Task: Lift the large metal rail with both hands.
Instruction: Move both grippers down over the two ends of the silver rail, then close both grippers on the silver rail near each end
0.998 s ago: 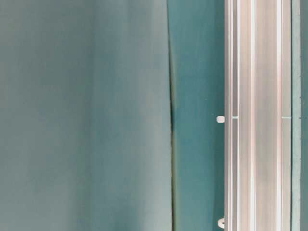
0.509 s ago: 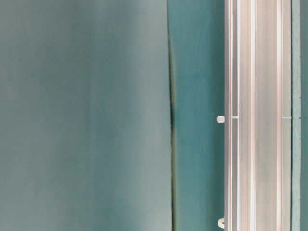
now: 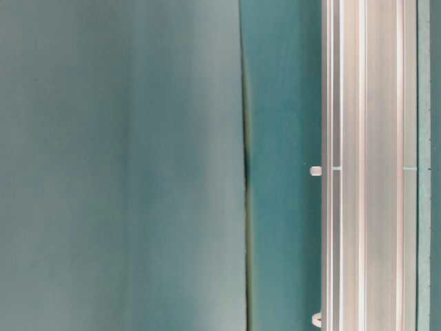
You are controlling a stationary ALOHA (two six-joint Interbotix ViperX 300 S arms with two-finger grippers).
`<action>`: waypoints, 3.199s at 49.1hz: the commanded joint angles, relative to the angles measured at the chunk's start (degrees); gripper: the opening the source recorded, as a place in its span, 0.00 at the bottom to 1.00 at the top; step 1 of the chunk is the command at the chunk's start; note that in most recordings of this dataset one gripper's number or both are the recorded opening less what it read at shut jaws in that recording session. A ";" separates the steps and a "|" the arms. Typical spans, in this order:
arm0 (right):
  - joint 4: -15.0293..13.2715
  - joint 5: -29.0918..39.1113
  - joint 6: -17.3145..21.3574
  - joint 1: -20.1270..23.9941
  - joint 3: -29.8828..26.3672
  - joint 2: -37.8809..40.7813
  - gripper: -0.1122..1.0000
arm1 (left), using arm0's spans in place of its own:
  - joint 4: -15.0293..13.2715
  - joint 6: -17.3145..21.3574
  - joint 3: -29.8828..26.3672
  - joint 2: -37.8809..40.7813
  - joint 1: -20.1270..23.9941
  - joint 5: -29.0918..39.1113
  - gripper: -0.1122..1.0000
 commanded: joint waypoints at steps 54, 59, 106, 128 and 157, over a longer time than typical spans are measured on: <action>-1.49 -7.47 -5.19 2.72 2.46 10.63 0.96 | 0.44 3.78 4.31 2.90 0.62 -7.03 0.96; -1.49 -9.93 -5.27 2.72 3.52 11.34 0.96 | 0.44 3.78 4.92 4.39 0.97 -9.05 0.96; -1.85 -20.39 -7.56 2.72 8.70 17.58 0.96 | 0.44 3.78 9.23 16.35 4.39 -23.82 0.96; -2.37 -21.36 -7.56 2.55 9.05 20.04 0.96 | 0.44 3.78 10.02 19.86 4.75 -28.74 0.96; -2.64 -21.53 -6.94 2.02 9.05 20.48 0.65 | 0.35 3.78 10.55 19.69 4.31 -29.79 0.67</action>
